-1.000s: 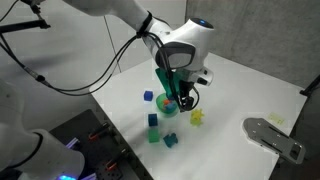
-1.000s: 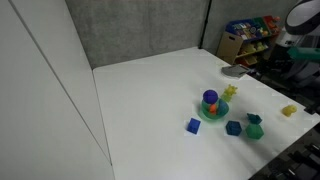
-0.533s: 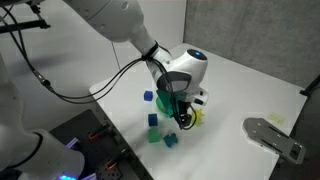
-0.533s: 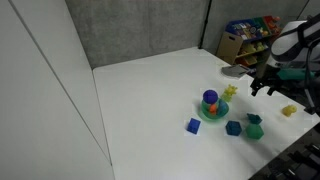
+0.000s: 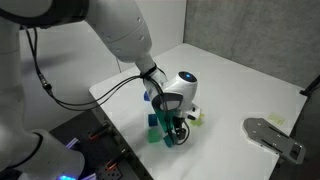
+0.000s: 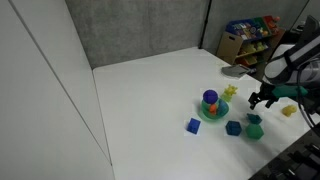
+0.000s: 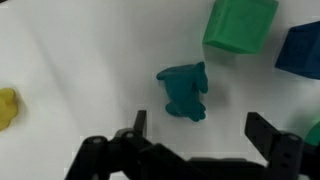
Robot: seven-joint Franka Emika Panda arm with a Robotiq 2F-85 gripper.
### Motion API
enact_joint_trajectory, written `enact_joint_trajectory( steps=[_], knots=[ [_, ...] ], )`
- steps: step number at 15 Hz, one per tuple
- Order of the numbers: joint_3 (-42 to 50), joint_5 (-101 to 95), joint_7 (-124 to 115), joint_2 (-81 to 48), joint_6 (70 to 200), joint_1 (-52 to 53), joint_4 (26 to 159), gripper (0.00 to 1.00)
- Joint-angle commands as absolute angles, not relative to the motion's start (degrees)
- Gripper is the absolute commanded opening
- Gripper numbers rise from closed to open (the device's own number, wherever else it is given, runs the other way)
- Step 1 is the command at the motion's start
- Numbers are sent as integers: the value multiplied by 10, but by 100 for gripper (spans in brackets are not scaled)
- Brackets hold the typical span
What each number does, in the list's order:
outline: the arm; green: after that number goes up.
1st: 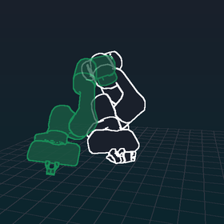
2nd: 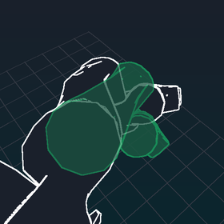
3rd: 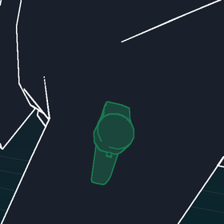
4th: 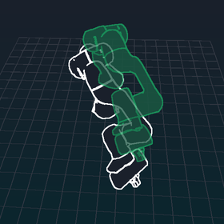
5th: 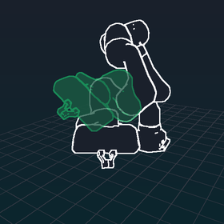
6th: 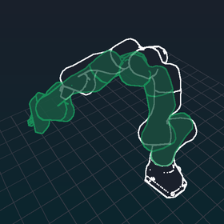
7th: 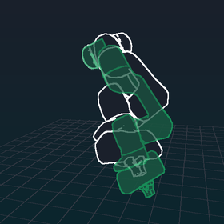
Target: Put the green object inside the bowl
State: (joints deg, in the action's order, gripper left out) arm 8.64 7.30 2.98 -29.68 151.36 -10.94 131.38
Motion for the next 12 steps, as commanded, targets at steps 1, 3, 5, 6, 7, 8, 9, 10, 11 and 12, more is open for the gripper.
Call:
enact_joint_trajectory(
  steps=[1, 3, 5, 6, 7, 8, 9, 10, 11, 12],
  knots=[
    [83, 59, 31, -320, 1558, -115, 1321, 100],
    [83, 55, 28, -335, 1575, -113, 1320, 100],
    [83, 52, 26, -351, 1582, -112, 1316, 100],
    [83, 50, 25, -357, 1583, -111, 1314, 100],
    [81, 51, 24, -362, 1581, -111, 1311, 100],
    [81, 51, 23, -366, 1583, -110, 1311, 100],
    [81, 50, 22, -370, 1585, -108, 1311, 100],
    [82, 49, 21, -375, 1589, -106, 1310, 100],
    [83, 48, 19, -379, 1590, -104, 1308, 100],
    [84, 48, 17, -383, 1595, -102, 1306, 100]
  ],
)
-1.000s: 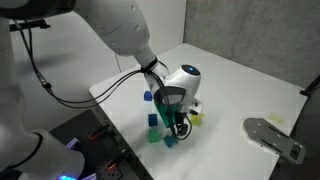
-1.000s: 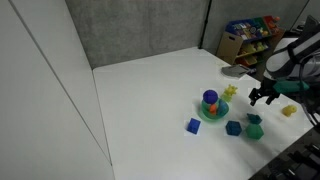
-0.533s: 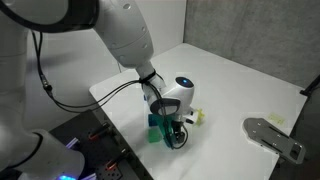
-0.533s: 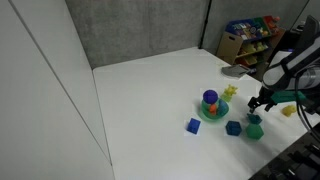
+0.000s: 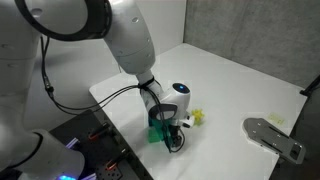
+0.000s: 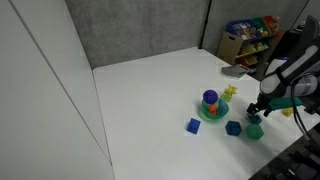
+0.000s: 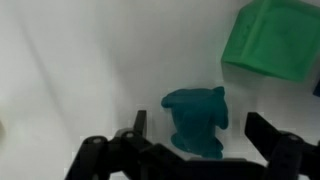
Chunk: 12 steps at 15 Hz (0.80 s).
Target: Put the green object inside the bowl
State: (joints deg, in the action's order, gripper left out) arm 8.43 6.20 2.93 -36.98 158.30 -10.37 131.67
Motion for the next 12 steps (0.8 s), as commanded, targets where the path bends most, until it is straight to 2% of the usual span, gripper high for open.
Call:
enact_joint_trajectory(
  steps=[1, 4, 5, 6, 12],
  knots=[
    [85, 47, 15, -388, 1601, -100, 1305, 100],
    [85, 49, 12, -396, 1607, -97, 1297, 100],
    [87, 47, 9, -399, 1610, -94, 1294, 92],
    [87, 48, 9, -401, 1607, -94, 1291, 72],
    [83, 54, 6, -380, 1579, -96, 1292, 23]
  ],
)
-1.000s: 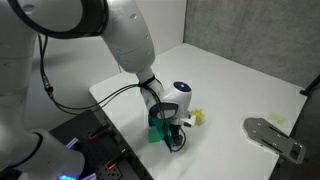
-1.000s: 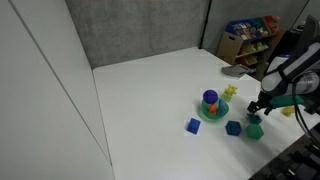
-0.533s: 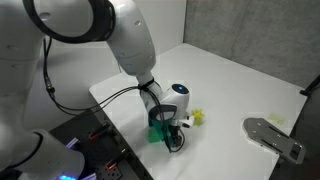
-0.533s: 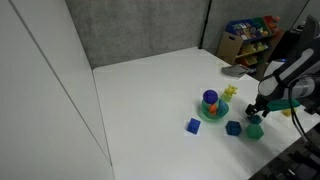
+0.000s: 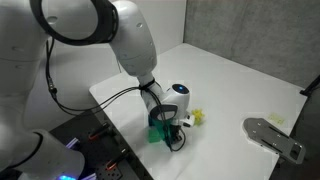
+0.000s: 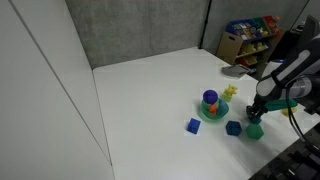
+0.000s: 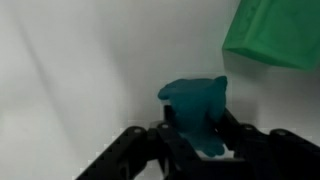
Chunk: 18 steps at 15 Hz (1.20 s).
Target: Put the green object inside the bowl
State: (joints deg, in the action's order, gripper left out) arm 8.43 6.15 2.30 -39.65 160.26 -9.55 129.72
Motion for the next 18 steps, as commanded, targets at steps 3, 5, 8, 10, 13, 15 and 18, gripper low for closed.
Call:
enact_joint_trajectory(
  steps=[3, 5, 8, 10, 13, 15, 18],
  knots=[
    [79, 60, -1, -343, 1561, -97, 1300, 15],
    [77, 62, -6, -315, 1547, -96, 1305, 11],
    [67, 68, -11, -266, 1516, -95, 1309, 9],
    [59, 72, -14, -232, 1496, -91, 1313, 9],
    [45, 76, -20, -188, 1468, -78, 1321, 9],
    [33, 84, -20, -167, 1457, -67, 1327, 9],
    [15, 100, -16, -154, 1439, -53, 1328, 9]
  ],
)
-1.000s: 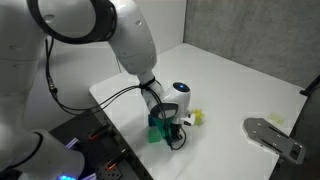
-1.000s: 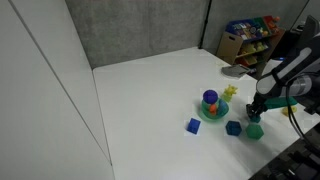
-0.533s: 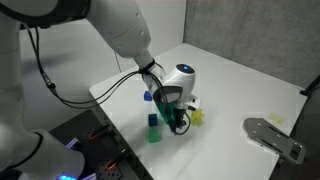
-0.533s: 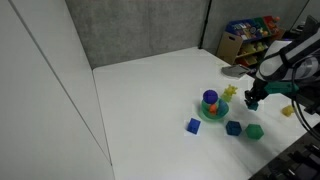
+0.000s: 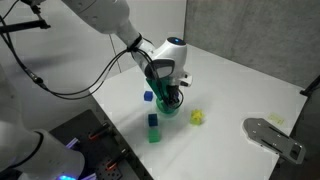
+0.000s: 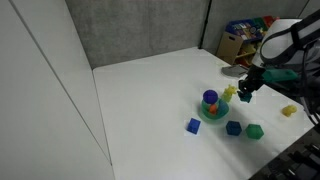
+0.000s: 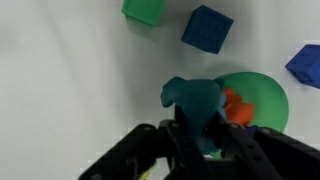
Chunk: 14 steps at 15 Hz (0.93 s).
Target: Put the green object inside the bowl
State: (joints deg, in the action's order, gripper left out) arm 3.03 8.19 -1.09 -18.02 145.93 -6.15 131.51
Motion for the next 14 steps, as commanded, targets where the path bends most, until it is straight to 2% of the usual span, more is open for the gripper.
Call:
enact_joint_trajectory(
  steps=[1, 14],
  knots=[
    [11, 104, -19, -155, 1436, -47, 1326, 9],
    [17, 139, -311, -185, 1481, 40, 1314, 8]
  ],
)
